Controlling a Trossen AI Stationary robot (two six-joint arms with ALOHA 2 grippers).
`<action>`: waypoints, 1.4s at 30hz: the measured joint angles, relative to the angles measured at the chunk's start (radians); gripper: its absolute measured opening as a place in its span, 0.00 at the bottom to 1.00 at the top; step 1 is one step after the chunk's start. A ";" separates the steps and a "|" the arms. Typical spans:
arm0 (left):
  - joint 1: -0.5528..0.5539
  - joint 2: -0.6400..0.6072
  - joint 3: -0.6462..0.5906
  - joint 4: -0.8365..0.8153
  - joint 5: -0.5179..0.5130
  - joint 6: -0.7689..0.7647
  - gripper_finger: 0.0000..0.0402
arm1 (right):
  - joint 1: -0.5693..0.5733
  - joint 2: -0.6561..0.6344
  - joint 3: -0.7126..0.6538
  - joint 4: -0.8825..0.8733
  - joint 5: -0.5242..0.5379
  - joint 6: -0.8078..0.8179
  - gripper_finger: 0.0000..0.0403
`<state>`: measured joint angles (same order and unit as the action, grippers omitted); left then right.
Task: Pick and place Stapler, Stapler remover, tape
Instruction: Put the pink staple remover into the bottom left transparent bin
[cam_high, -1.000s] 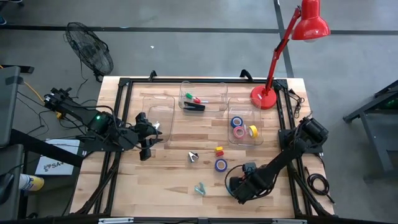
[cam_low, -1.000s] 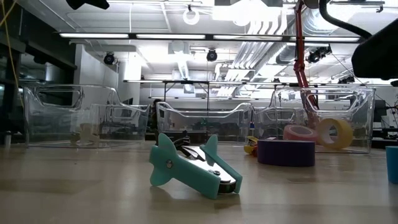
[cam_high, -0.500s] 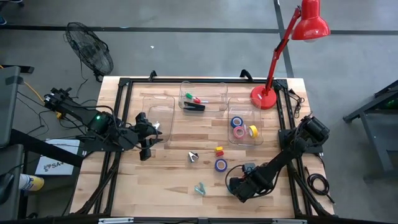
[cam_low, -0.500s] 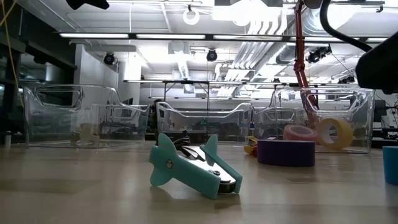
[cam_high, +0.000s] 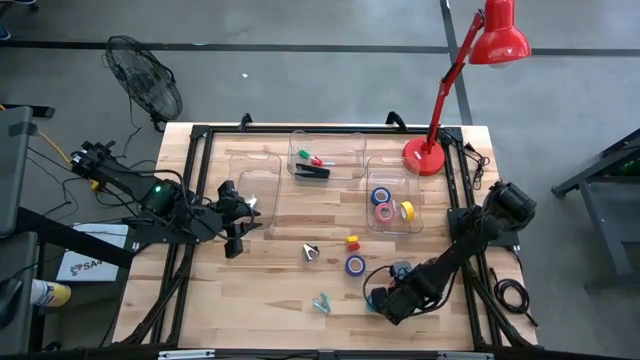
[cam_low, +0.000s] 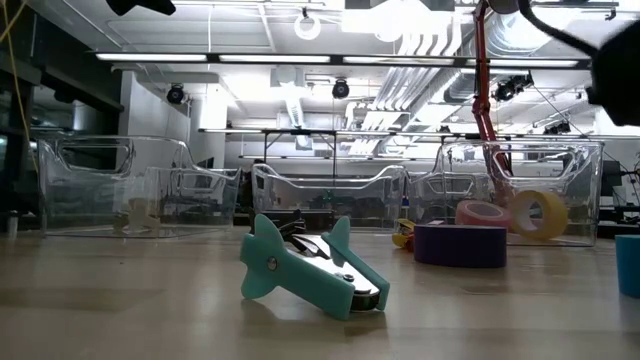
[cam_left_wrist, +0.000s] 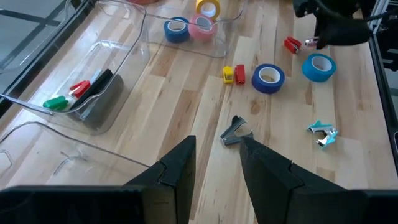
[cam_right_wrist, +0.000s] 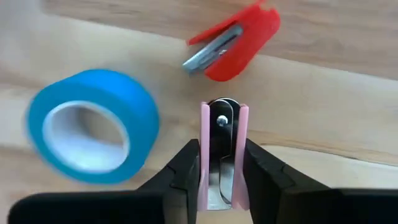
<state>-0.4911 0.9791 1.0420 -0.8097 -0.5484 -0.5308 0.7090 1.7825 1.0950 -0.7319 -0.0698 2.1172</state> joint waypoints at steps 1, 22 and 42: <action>0.000 0.000 0.000 0.000 0.000 0.000 0.30 | 0.000 -0.012 0.000 -0.001 0.011 -0.031 0.21; 0.000 0.084 0.000 0.440 -0.009 0.172 0.30 | -0.127 -0.350 0.002 0.288 0.659 -1.054 0.21; 0.108 0.247 0.000 0.928 0.122 0.291 0.30 | -0.334 -0.422 0.002 0.710 0.447 -1.704 0.21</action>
<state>-0.3834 1.2261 1.0424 0.1182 -0.4259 -0.2401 0.3747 1.3602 1.0972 -0.0223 0.3773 0.4133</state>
